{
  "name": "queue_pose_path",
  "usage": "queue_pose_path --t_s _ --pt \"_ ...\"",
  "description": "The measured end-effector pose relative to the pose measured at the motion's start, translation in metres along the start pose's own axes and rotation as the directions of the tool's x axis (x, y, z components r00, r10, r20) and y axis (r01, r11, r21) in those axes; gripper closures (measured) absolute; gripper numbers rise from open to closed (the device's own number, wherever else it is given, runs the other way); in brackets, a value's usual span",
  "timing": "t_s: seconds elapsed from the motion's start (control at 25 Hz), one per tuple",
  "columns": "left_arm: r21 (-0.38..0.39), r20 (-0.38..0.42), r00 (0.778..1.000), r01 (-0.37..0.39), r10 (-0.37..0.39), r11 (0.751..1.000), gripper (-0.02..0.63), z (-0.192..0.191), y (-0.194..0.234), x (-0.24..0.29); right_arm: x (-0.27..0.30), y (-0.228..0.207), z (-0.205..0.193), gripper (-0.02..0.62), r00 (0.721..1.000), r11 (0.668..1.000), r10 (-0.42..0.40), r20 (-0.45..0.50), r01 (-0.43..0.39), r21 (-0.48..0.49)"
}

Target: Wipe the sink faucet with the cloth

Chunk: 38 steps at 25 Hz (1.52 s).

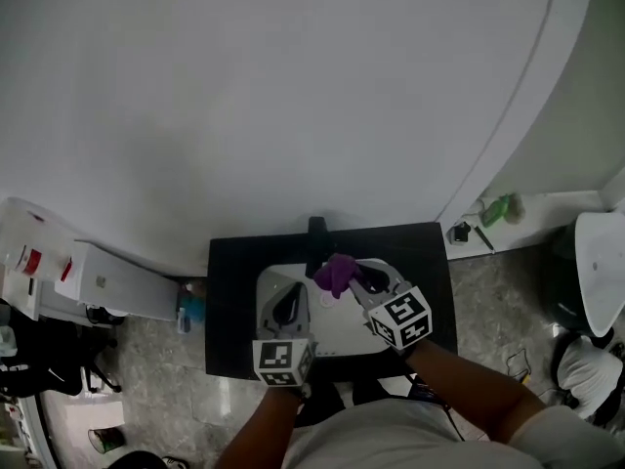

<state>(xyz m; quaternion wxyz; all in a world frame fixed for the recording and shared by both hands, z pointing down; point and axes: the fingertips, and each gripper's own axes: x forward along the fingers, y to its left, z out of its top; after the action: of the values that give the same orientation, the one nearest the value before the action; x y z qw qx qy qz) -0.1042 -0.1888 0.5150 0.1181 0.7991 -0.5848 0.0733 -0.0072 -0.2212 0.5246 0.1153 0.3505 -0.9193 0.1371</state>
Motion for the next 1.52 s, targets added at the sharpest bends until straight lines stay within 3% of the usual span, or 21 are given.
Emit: queue_pose_path --t_s 0.32,0.48,0.8,0.92,1.04,1.16,1.24,1.36,1.44,1.52 --pt "-0.045 -0.075 0.997 -0.013 0.01 0.999 0.6 -0.033 0.058 0.047 0.129 -0.047 0.012 0.541 0.998 0.995 0.015 -0.057 -0.021 -0.102" --pt "-0.069 -0.081 0.997 -0.001 -0.004 0.998 0.6 -0.039 0.08 0.063 0.177 -0.062 -0.01 0.541 0.988 0.997 -0.015 -0.153 0.004 -0.075" --pt "-0.098 -0.082 0.996 0.014 -0.023 0.995 0.6 -0.039 0.091 0.07 0.128 0.014 -0.051 0.542 0.969 0.993 0.117 -0.217 -0.12 -0.002" --pt "-0.089 -0.098 0.995 0.02 -0.029 0.996 0.6 -0.041 0.095 0.07 0.143 -0.018 -0.015 0.541 0.988 0.999 0.038 -0.147 -0.043 -0.028" --pt "-0.084 -0.109 0.993 0.025 -0.034 0.996 0.6 -0.041 0.096 0.071 0.176 -0.062 -0.005 0.541 0.983 0.999 -0.051 -0.176 0.049 -0.015" --pt "-0.087 -0.1 0.994 0.031 -0.04 0.996 0.6 -0.04 0.093 0.068 0.178 -0.046 -0.025 0.541 0.978 1.0 -0.021 -0.209 0.019 -0.01" --pt "-0.09 -0.1 0.994 0.036 -0.045 0.995 0.6 -0.038 0.092 0.069 0.16 -0.012 -0.043 0.541 0.978 0.999 0.05 -0.201 -0.049 0.01" --pt "-0.098 -0.109 0.993 0.04 -0.051 0.994 0.6 -0.04 0.093 0.072 0.136 0.036 -0.092 0.541 0.956 0.991 0.135 -0.261 -0.13 0.035" --pt "-0.101 -0.109 0.992 0.046 -0.057 0.994 0.6 -0.041 0.09 0.071 0.132 0.032 -0.109 0.541 0.956 0.993 0.115 -0.271 -0.109 0.037" --pt "-0.097 -0.113 0.991 0.055 -0.066 0.994 0.6 -0.043 0.088 0.07 0.143 0.003 -0.103 0.54 0.966 0.998 0.052 -0.253 -0.041 0.048"
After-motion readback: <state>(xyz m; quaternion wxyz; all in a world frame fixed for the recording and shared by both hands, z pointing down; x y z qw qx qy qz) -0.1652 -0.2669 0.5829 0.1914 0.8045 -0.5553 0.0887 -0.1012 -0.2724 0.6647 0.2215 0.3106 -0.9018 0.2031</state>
